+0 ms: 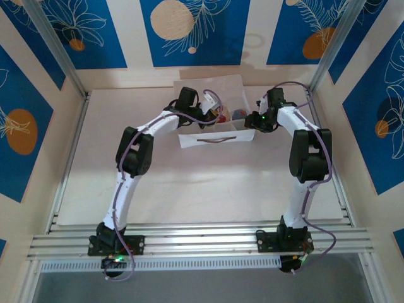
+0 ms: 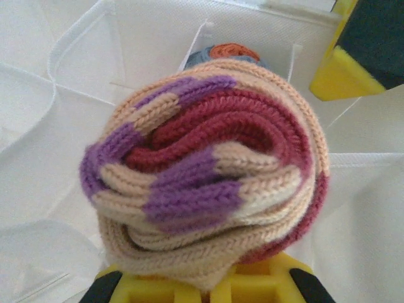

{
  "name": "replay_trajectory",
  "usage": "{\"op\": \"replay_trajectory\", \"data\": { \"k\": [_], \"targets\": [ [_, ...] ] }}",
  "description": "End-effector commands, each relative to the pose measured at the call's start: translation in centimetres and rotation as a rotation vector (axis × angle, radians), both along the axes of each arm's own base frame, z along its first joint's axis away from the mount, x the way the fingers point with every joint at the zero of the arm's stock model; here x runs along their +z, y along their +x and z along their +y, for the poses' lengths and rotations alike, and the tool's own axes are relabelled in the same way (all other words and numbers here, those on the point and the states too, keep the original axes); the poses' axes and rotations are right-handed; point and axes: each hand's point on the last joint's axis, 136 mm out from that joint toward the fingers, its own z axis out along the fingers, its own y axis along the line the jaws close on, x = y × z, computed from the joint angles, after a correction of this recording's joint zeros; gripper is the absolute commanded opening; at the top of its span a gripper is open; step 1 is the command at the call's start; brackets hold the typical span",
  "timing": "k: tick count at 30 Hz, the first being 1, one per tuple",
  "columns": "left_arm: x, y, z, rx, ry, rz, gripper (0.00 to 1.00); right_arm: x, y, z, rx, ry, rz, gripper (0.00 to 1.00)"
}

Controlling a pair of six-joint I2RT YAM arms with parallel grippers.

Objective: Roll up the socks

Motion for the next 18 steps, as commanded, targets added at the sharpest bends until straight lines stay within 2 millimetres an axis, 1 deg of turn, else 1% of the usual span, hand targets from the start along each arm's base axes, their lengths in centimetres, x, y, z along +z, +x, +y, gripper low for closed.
{"op": "replay_trajectory", "data": {
  "k": [1,4,13,15,18],
  "targets": [
    [3.6,-0.4,0.0,-0.031,-0.063,-0.048,0.00,-1.1,-0.6,0.2,0.012,0.011,0.051,0.43],
    [3.9,-0.5,0.0,-0.031,-0.069,-0.054,0.00,-1.2,-0.6,0.3,0.013,0.014,0.054,0.43],
    [2.8,-0.5,0.5,-0.017,-0.045,-0.024,0.00,-1.2,-0.7,0.3,0.014,0.016,0.060,0.43],
    [3.0,-0.6,0.6,-0.020,-0.062,-0.018,0.00,-1.3,-0.7,0.3,0.014,0.017,0.062,0.43],
    [3.8,-0.6,0.9,-0.018,-0.115,-0.024,0.00,-1.3,-0.7,0.3,0.014,0.016,0.064,0.43]
  ]
}}
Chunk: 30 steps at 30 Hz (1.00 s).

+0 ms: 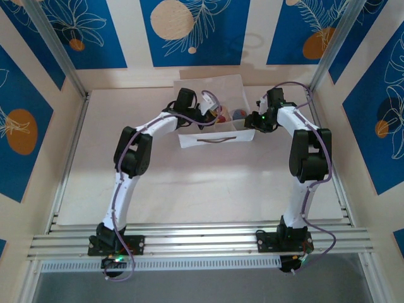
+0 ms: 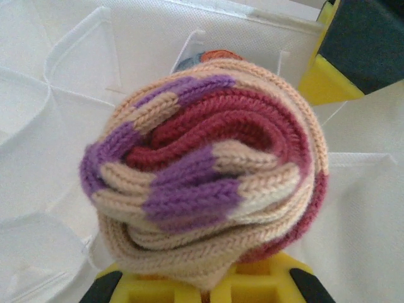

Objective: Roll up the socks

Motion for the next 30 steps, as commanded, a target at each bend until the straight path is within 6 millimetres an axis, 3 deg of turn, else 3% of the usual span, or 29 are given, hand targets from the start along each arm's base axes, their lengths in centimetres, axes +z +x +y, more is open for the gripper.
{"op": "replay_trajectory", "data": {
  "k": [1,7,21,28,30],
  "targets": [
    [3.9,0.0,0.8,-0.009,-0.092,-0.036,0.00,-1.3,-0.7,0.3,0.014,0.016,0.063,0.43],
    [4.4,-0.4,0.9,-0.028,-0.086,-0.051,0.00,-1.3,-0.7,0.3,0.014,0.018,0.065,0.43],
    [-2.5,-0.6,-0.3,-0.039,0.148,0.054,0.00,-1.1,-0.5,0.8,0.026,0.028,0.058,0.43],
    [-3.1,-0.2,0.1,-0.020,0.210,0.052,0.01,-0.3,-0.3,1.0,0.029,0.039,0.036,0.44],
    [-2.5,-0.3,0.1,-0.024,0.204,0.054,0.20,0.3,-0.2,1.2,0.040,0.044,0.017,0.46]
  ]
}}
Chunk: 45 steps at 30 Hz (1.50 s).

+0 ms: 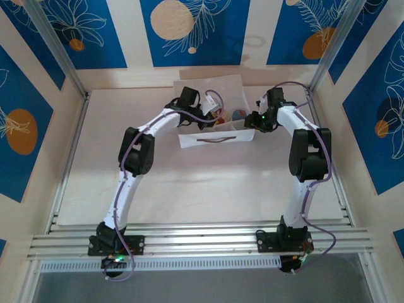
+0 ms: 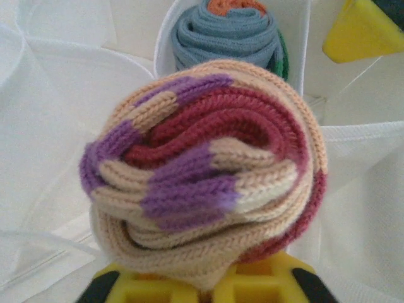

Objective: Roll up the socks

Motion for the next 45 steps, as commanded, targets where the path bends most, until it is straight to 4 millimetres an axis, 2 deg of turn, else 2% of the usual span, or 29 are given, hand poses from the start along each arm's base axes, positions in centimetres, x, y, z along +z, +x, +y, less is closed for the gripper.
{"op": "replay_trajectory", "data": {
  "k": [1,4,9,11,18,21,23,27,32,35,40,42,45],
  "targets": [
    [-0.3,-0.7,0.3,-0.006,0.041,0.028,0.31,0.7,-0.2,1.2,0.040,0.035,-0.001,0.47],
    [2.5,-0.6,0.2,-0.008,0.005,-0.005,0.55,2.3,0.0,1.2,0.048,0.031,-0.048,0.50],
    [8.4,-0.6,0.0,-0.013,-0.061,-0.094,0.72,6.1,0.2,1.1,0.060,0.019,-0.145,0.52],
    [10.6,-0.7,0.1,-0.015,-0.088,-0.110,1.00,7.8,0.1,1.1,0.063,0.018,-0.183,0.52],
    [17.5,-2.2,1.5,0.003,-0.131,-0.184,1.00,12.7,-1.4,0.8,0.069,-0.007,-0.303,0.57],
    [19.5,-2.8,3.0,0.051,-0.119,-0.213,1.00,14.1,-2.9,0.0,0.055,-0.051,-0.353,0.61],
    [20.7,-3.1,4.7,0.122,-0.114,-0.234,1.00,14.7,-4.2,-0.5,0.042,-0.067,-0.381,0.63],
    [21.3,-3.0,10.1,0.350,-0.116,-0.237,1.00,15.6,-7.2,-1.1,0.018,-0.074,-0.431,0.67],
    [19.5,-5.6,17.0,0.542,-0.140,-0.181,1.00,15.7,-10.1,-2.3,-0.026,-0.085,-0.477,0.68],
    [17.6,-8.2,20.3,0.602,-0.096,-0.180,1.00,15.0,-11.4,-3.4,-0.079,-0.112,-0.522,0.70],
    [12.9,-11.6,27.0,0.805,0.033,-0.218,1.00,12.4,-12.7,-6.2,-0.220,-0.187,-0.605,0.77],
    [10.9,-12.6,29.6,0.892,0.061,-0.216,1.00,11.4,-13.1,-6.7,-0.223,-0.222,-0.660,1.00],
    [7.8,-14.2,32.4,0.966,0.088,-0.207,1.00,9.8,-13.8,-6.9,-0.199,-0.272,-0.770,0.99]
  ]
}}
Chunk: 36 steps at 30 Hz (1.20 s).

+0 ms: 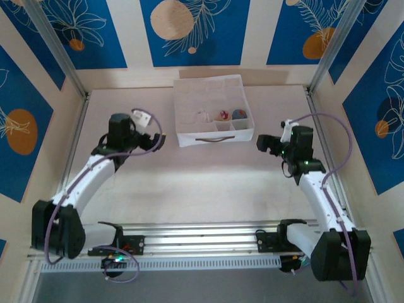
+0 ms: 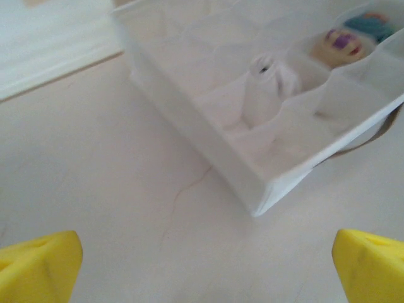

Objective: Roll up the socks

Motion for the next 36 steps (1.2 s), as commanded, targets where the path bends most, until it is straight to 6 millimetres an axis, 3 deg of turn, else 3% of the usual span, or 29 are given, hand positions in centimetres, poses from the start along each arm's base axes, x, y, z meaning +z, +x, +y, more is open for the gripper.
{"op": "replay_trajectory", "data": {
  "k": [1,5,10,16,19,26,29,36],
  "targets": [
    [-1.8,-0.4,3.9,0.153,0.037,-0.047,1.00,1.2,0.8,-1.1,-0.026,-0.095,-0.220,0.99],
    [-4.5,-1.8,5.5,0.190,0.100,-0.076,1.00,-1.3,0.3,-1.2,-0.020,-0.117,-0.239,0.99],
    [-5.0,-1.5,5.9,0.197,0.081,-0.191,1.00,-2.9,0.7,0.0,0.038,-0.085,-0.298,0.99],
    [-6.2,-0.5,4.3,0.114,0.008,-0.257,1.00,-3.0,2.8,0.0,0.048,-0.094,-0.319,0.99],
    [-6.9,0.3,4.4,0.126,0.006,-0.224,1.00,-3.2,4.2,0.1,0.060,-0.102,-0.308,0.99],
    [-7.1,1.4,4.6,0.128,-0.028,-0.184,1.00,-5.9,6.4,0.2,0.060,-0.071,-0.292,0.99],
    [-6.6,1.2,2.9,0.044,-0.089,-0.248,1.00,-6.4,7.1,0.0,0.055,-0.079,-0.231,0.99],
    [-9.2,2.3,5.0,0.149,-0.097,-0.204,1.00,-6.5,7.2,0.0,0.045,-0.092,-0.217,0.99]
  ]
}}
